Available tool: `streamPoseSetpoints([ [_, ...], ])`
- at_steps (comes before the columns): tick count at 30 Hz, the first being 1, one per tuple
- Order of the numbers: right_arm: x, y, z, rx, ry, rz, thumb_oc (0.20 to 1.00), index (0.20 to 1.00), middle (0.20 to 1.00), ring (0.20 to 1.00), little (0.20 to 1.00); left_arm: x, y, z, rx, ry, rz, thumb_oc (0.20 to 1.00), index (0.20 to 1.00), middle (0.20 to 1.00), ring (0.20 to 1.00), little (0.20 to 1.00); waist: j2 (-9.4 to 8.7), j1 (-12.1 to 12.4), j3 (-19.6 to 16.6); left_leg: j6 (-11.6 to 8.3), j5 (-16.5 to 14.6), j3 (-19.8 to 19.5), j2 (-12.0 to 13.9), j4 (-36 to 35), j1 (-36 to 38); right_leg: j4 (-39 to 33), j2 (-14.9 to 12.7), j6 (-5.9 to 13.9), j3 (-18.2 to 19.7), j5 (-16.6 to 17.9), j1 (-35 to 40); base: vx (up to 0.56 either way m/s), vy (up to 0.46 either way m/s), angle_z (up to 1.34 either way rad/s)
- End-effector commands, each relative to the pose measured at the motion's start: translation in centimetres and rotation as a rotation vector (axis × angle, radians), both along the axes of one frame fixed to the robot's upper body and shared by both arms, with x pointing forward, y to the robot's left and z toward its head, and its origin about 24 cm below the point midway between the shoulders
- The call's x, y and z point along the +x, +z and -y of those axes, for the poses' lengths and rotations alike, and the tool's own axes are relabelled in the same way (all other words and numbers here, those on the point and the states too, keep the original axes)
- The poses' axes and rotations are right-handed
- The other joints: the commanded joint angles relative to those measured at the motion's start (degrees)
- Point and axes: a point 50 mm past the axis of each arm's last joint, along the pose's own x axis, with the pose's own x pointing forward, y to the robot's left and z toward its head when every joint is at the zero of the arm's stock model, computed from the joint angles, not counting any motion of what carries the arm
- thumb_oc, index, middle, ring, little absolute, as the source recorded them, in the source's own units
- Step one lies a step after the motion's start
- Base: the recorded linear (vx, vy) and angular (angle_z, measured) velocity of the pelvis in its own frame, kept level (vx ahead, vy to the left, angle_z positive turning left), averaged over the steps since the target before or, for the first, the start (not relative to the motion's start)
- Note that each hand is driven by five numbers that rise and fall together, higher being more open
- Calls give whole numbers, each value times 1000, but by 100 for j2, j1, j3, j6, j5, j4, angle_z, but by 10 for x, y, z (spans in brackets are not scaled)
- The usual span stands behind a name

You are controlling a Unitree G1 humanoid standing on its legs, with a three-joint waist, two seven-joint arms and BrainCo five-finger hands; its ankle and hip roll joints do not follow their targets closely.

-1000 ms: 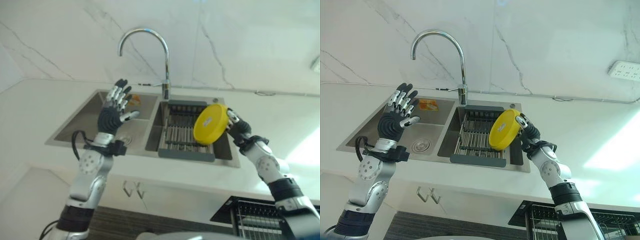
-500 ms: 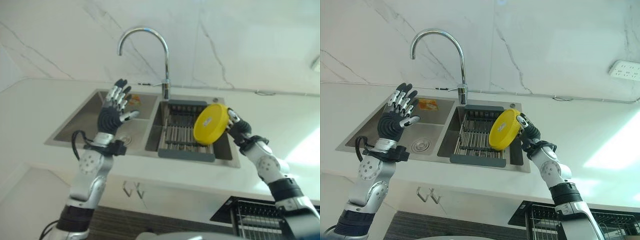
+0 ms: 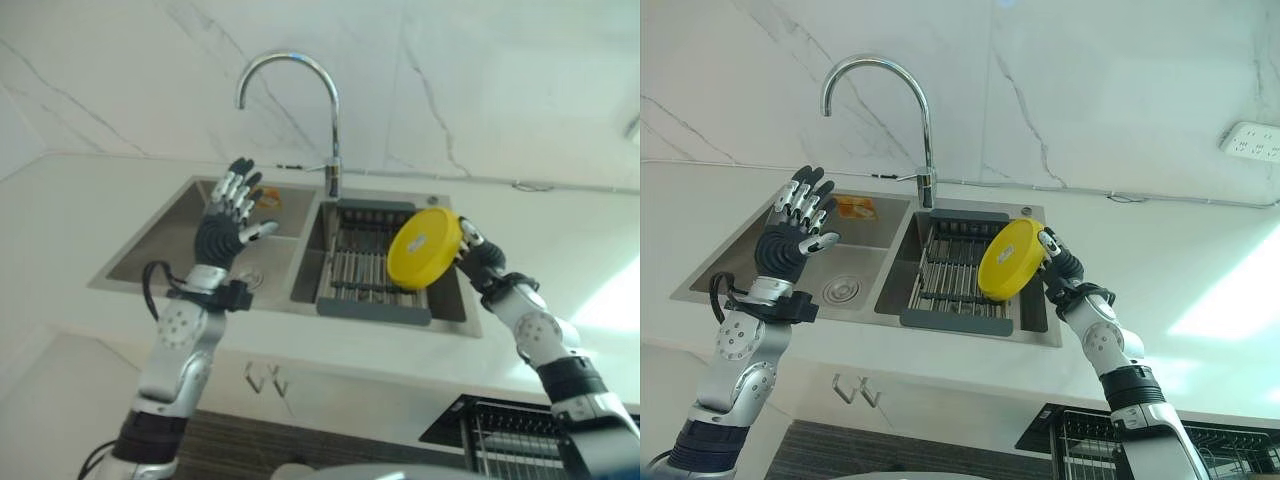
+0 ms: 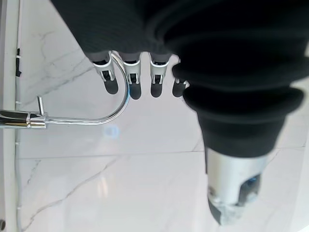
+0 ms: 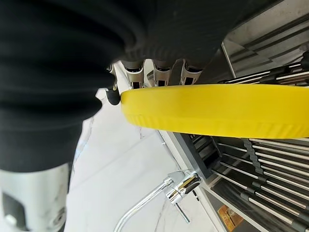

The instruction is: Place the dishes in the dishwasher.

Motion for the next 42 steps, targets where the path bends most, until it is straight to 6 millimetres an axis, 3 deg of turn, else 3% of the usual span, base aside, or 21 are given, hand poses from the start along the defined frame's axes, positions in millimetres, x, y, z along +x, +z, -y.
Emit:
streamPoseSetpoints([
  [1,17,26,-11,78,14,93,1000,1000,1000,1000,1000,3,25,0,37,-21,116,1000,1000,1000,1000,1000,-237,130,68,17,-768,465,-68,40,441,5,-100,-135,148,-300,124,0,0,0],
  [42,10,22,6,139,-70,103,1000,1000,1000,1000,1000,1,22,-4,34,-5,108,1000,1000,1000,1000,1000,-245,75,114,29,-779,483,-66,40,481,5,-95,-134,203,-290,139,0,0,0],
])
